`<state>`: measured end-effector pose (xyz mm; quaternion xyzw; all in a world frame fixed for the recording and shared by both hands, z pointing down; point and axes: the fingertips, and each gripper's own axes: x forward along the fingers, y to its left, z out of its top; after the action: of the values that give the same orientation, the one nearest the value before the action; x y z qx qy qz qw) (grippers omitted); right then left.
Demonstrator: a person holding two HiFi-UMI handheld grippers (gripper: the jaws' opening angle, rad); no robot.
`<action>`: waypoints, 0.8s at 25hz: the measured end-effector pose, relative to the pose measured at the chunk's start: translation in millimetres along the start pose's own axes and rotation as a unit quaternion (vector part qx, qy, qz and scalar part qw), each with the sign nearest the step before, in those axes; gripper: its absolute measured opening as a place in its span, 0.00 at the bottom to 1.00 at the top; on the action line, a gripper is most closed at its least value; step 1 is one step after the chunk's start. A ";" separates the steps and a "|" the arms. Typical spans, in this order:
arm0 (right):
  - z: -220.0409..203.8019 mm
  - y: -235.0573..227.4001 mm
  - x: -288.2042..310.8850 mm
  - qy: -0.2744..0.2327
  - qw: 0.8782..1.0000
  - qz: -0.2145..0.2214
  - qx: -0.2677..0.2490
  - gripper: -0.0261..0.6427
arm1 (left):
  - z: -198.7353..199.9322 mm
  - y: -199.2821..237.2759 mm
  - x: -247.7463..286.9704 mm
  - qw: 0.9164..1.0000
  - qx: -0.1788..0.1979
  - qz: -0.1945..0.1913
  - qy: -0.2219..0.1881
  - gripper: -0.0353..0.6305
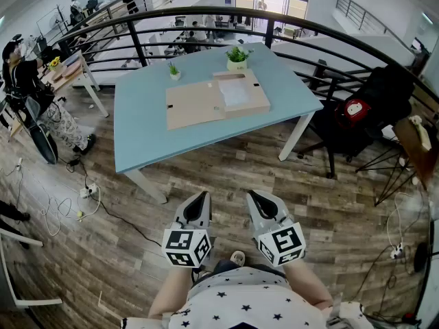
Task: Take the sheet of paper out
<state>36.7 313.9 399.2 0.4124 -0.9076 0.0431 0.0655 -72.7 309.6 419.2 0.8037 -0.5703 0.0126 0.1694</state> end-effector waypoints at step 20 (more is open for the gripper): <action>4.0 -4.0 -5.6 -0.008 0.999 0.033 0.011 0.05 | 5.0 -12.9 -0.4 1.000 0.000 0.001 -0.009 0.06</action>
<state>43.0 314.9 394.4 0.3836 -0.9206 0.0518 0.0521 -61.8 312.3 411.1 0.8029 -0.5730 0.0053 0.1642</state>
